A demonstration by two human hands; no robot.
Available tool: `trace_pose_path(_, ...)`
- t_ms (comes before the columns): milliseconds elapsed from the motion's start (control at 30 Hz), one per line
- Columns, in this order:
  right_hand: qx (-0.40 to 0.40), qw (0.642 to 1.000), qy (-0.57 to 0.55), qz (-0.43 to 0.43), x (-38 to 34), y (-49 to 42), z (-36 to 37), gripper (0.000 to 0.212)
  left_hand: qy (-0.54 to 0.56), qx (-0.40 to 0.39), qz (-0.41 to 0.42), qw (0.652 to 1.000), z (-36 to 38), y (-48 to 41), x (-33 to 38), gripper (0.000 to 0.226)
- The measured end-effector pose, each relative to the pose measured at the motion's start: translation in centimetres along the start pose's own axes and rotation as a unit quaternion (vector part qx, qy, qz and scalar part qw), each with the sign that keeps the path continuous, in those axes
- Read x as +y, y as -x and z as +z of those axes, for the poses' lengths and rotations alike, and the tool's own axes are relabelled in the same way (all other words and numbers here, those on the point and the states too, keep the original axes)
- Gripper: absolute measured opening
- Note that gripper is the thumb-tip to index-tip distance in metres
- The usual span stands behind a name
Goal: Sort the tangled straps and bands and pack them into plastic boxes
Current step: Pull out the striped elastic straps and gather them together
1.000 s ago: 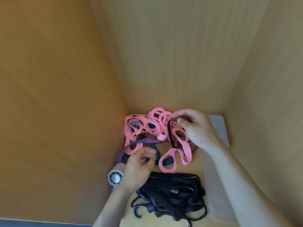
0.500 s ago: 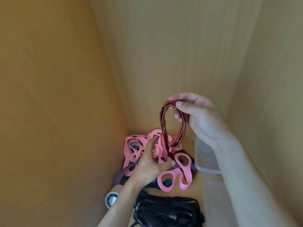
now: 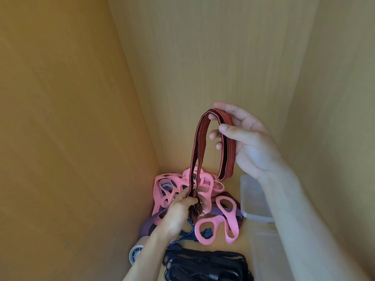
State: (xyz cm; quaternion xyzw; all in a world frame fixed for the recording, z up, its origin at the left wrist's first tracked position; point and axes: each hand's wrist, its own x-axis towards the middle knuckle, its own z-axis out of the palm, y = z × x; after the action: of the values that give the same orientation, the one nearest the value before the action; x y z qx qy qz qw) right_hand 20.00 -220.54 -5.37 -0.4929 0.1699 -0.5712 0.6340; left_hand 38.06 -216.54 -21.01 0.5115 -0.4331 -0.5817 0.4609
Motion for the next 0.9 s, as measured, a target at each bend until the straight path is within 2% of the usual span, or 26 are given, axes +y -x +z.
trace_pose_path(133, -0.013, 1.0, -0.012, 0.014, 0.2, -0.1, 0.2, 0.049, -0.021, -0.01, 0.013, 1.0, -0.3, 0.4, -0.1, 0.02)
trace_pose_path(267, -0.023, 0.998, -0.061, 0.022, -0.2, 0.0, -0.6, 0.054, -0.076, 0.022, 0.023, 0.997, -0.9, 0.7, -0.1, 0.034)
trace_pose_path(367, -0.043, 0.993, -0.109, 0.032, -0.2, 0.0, -1.2, 0.056, -0.068, 0.053, 0.014, 0.996, -1.7, 0.6, -0.1, 0.045)
trace_pose_path(434, -0.058, 0.989, -0.128, 0.035, 0.0, 0.0, -1.4, 0.055, -0.039, 0.053, -0.002, 0.998, -2.0, 0.8, 0.1, 0.046)
trace_pose_path(534, -0.052, 0.987, -0.149, 0.034, 0.6, -0.2, -1.3, 0.057, 0.041, 0.022, -0.045, 0.998, -1.8, 1.1, 0.3, 0.036)
trace_pose_path(634, 0.004, 0.986, -0.156, 0.053, 1.8, -0.4, -0.9, 0.063, 0.117, -0.046, -0.079, 0.989, -1.1, 1.6, 0.7, 0.025)
trace_pose_path(734, 0.051, 0.981, -0.143, 0.117, 3.4, 0.2, -0.5, 0.06, 0.199, -0.104, -0.084, 0.971, -0.1, 2.0, 1.4, 0.018)
trace_pose_path(900, 0.105, 0.969, -0.106, 0.2, 6.2, 2.1, 0.2, 0.049, 0.254, -0.131, -0.041, 0.958, 0.9, 2.0, 2.3, 0.035)
